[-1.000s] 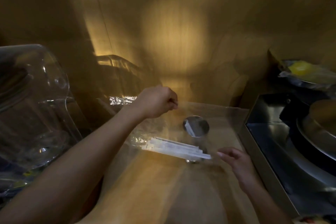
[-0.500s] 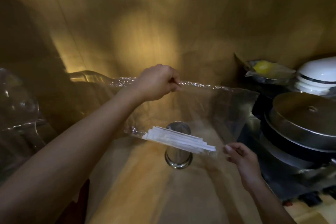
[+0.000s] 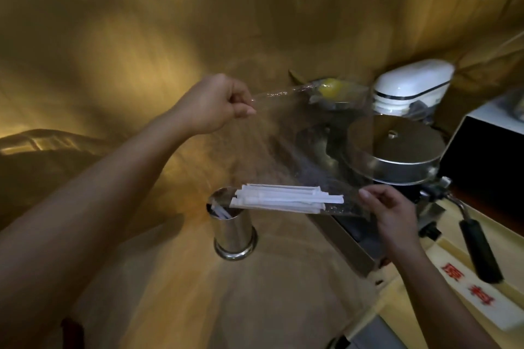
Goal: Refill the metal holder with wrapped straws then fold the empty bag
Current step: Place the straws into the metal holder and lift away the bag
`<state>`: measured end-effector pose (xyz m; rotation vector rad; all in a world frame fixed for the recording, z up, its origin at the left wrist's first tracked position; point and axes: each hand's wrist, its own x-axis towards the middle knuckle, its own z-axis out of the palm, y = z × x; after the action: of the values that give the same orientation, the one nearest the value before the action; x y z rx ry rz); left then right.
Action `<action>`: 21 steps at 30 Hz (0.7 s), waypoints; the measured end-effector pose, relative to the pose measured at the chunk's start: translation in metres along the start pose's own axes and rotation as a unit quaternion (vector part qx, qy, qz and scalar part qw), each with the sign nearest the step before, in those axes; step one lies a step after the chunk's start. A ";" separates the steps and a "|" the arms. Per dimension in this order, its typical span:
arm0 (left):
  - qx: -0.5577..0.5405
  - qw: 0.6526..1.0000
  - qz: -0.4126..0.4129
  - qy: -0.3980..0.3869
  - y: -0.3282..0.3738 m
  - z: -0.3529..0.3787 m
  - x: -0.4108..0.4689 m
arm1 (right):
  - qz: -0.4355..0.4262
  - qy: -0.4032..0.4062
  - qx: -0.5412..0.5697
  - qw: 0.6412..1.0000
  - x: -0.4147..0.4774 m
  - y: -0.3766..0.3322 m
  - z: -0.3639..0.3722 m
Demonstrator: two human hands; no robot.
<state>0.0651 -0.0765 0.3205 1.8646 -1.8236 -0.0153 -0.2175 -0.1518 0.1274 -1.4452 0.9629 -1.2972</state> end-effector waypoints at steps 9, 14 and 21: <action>-0.012 1.000 -0.001 -0.011 -0.013 0.007 0.010 | -0.004 0.024 -0.037 0.999 0.004 -0.016 -0.007; -0.015 1.000 0.001 0.000 -0.027 0.008 0.010 | -0.010 -0.001 -0.039 0.999 0.009 -0.020 0.000; -0.038 0.998 -0.034 0.025 -0.057 0.009 0.003 | 0.014 -0.033 -0.013 0.999 0.020 -0.040 0.014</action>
<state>0.1149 -0.0849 0.2929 1.8571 -1.7027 -0.0616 -0.2023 -0.1592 0.1716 -1.4801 0.9567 -1.2130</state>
